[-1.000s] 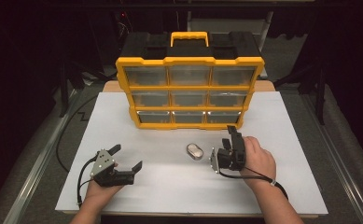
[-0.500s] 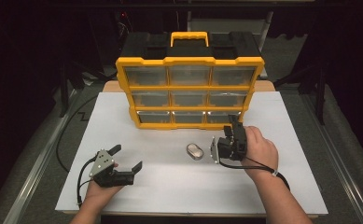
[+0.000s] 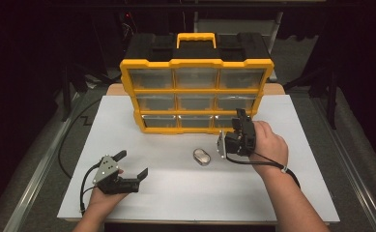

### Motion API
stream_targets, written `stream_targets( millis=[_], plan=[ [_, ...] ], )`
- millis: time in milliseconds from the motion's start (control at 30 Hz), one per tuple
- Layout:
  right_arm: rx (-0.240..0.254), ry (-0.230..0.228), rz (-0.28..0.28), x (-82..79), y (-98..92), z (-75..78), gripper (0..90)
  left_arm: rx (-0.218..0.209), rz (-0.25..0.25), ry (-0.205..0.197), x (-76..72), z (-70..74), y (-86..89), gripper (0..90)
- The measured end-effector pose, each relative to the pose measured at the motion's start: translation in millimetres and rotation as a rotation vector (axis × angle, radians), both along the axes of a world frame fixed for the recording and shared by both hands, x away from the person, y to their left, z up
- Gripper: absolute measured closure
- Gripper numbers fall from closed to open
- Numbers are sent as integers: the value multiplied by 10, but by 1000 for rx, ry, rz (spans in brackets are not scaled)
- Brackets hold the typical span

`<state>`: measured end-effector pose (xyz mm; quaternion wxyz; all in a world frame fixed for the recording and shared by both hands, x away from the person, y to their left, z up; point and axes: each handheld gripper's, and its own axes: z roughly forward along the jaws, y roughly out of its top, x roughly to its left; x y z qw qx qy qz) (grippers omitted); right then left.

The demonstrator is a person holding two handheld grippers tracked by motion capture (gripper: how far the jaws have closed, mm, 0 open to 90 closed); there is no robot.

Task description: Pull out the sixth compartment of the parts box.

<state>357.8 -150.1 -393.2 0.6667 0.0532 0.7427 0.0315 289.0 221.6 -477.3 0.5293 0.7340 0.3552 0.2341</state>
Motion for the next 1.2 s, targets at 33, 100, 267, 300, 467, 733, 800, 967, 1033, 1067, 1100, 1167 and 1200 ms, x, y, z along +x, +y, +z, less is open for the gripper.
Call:
stream_targets(
  millis=[33,100,267,300,467,733,800,967,1033,1067,1100,1167,1200],
  plan=[
    [0,-18,5,35,15,50,533,0,-1,1,1,-1,0,2],
    [-4,-23,2,59,27,100,539,-4,-4,0,4,-1,-4,2],
    [4,-48,-4,137,40,181,566,-1,-9,0,2,1,-6,2],
    [-6,-48,-11,153,44,203,574,-4,-9,0,1,1,-5,2],
    [-15,-59,-12,242,50,252,629,-13,-8,4,-8,-1,-9,2],
    [-53,-28,-45,352,96,237,674,-16,-7,1,-18,9,7,2],
    [-50,-21,-50,372,101,228,680,-17,-6,0,-20,10,10,2],
    [-68,-33,-42,391,99,236,705,-18,-7,0,-21,11,14,2],
    [-80,-31,-47,391,101,225,725,-19,-3,1,-20,8,15,2],
    [-94,-32,-44,394,102,226,727,-15,-6,2,-21,10,19,2],
    [-94,-32,-44,394,102,226,727,-15,-6,2,-21,10,19,2],
    [-104,-42,-45,401,101,218,737,-14,-4,1,-20,10,17,2],
    [-104,-42,-45,401,101,218,737,-14,-4,1,-20,10,17,2]
  ],
)
